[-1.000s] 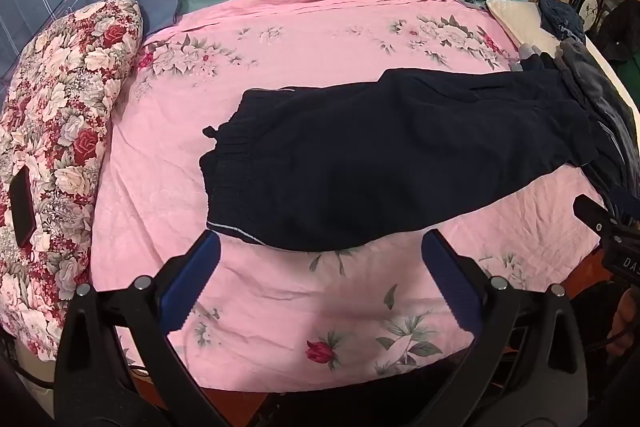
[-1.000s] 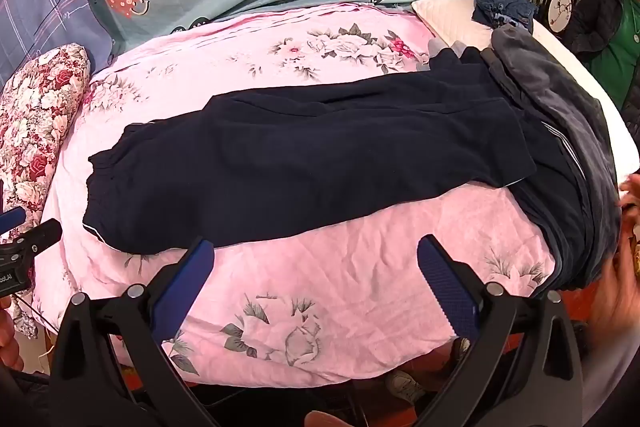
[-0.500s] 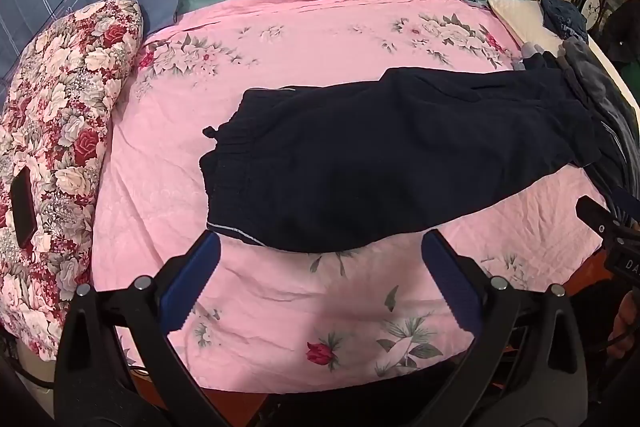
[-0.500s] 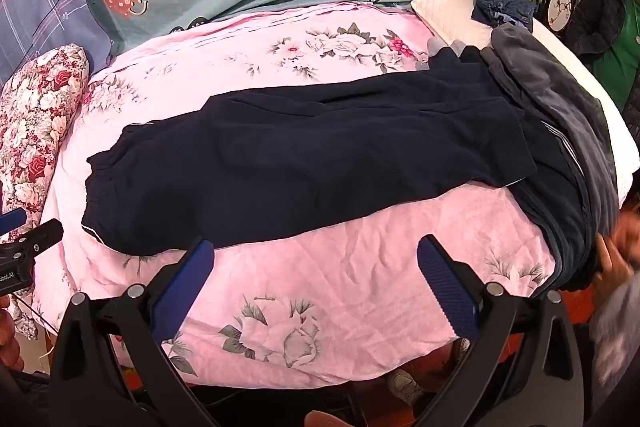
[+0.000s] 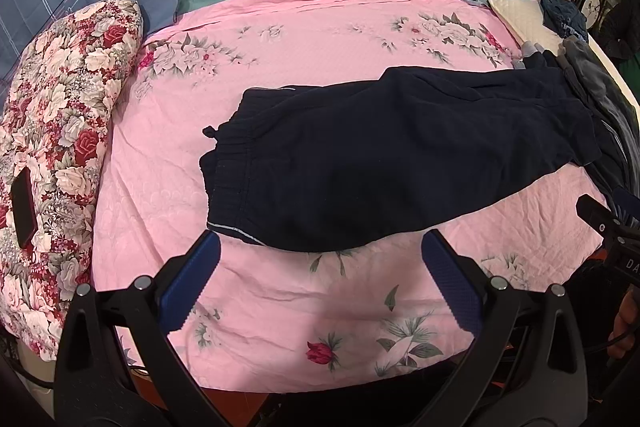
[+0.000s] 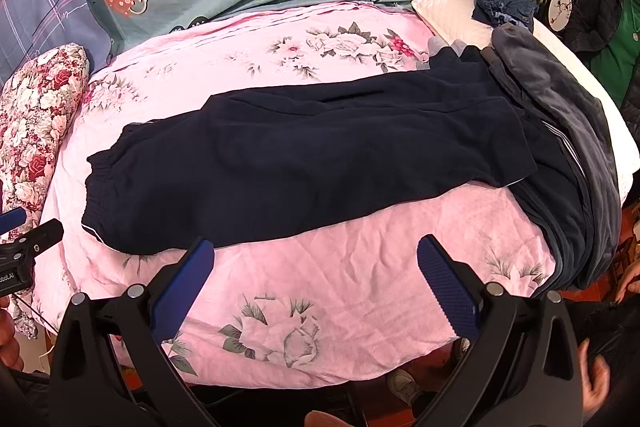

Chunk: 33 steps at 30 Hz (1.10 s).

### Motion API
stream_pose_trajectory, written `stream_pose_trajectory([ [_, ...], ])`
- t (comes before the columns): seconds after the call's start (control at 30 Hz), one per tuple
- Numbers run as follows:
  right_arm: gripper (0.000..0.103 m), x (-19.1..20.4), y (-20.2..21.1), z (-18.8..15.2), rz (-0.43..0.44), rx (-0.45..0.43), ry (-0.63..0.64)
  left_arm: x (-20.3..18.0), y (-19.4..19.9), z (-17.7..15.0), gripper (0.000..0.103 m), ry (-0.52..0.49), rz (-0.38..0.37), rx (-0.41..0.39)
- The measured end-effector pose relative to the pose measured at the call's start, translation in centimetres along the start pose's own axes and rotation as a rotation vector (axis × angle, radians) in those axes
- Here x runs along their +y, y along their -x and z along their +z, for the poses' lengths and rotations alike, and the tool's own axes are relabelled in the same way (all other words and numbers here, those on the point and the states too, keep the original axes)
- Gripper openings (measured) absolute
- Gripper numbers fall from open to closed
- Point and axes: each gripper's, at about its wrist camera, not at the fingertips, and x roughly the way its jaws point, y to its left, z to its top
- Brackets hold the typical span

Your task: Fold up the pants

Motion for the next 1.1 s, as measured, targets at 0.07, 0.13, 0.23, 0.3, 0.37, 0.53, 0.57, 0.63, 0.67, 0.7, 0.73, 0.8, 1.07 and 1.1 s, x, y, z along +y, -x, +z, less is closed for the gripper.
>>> stream_pose_trajectory([
  [0.07,0.102,-0.03,-0.03,0.02,0.001,0.001,-0.002,0.00,0.00,0.00,0.101,0.000,0.000,0.000],
  [0.13,0.102,-0.05,-0.02,0.06,0.000,0.001,-0.001,0.00,0.00,-0.01,0.101,0.000,-0.001,0.000],
  [0.23,0.102,-0.10,-0.04,0.08,0.000,0.000,-0.002,-0.01,-0.02,-0.04,0.101,0.000,0.000,0.002],
  [0.3,0.102,-0.12,-0.02,0.07,0.002,-0.001,-0.003,0.01,-0.03,-0.10,0.101,0.001,0.000,0.001],
  [0.37,0.102,-0.13,-0.03,0.10,0.000,0.001,-0.003,0.02,-0.09,-0.14,0.101,0.004,-0.001,0.003],
  [0.53,0.102,-0.09,-0.04,0.17,-0.001,0.001,-0.001,-0.02,-0.27,-0.07,0.101,0.001,-0.001,0.011],
  [0.57,0.102,-0.12,-0.06,0.23,0.000,0.002,-0.003,-0.03,-0.28,-0.07,0.101,0.001,-0.001,0.010],
  [0.63,0.102,-0.16,-0.09,0.28,0.005,0.003,-0.009,-0.04,-0.26,0.00,0.101,0.000,0.000,0.010],
  [0.67,0.102,-0.17,-0.11,0.28,0.003,0.003,-0.009,-0.03,-0.28,-0.02,0.101,0.001,0.000,0.011],
  [0.7,0.102,-0.20,-0.15,0.25,0.002,0.002,-0.008,-0.03,-0.27,0.04,0.101,0.001,0.000,0.011],
  [0.73,0.102,-0.22,-0.19,0.25,0.003,0.004,-0.009,-0.04,-0.29,0.12,0.101,0.000,0.000,0.013],
  [0.8,0.102,-0.20,-0.22,0.24,0.003,0.003,-0.008,-0.04,-0.32,0.16,0.101,0.000,-0.001,0.014],
  [1.07,0.102,-0.14,-0.38,0.25,0.001,0.005,-0.009,-0.19,-0.58,0.49,0.101,-0.001,-0.001,0.020],
  [1.1,0.102,-0.15,-0.44,0.30,0.001,0.006,-0.009,-0.22,-0.66,0.57,0.101,-0.001,-0.002,0.022],
])
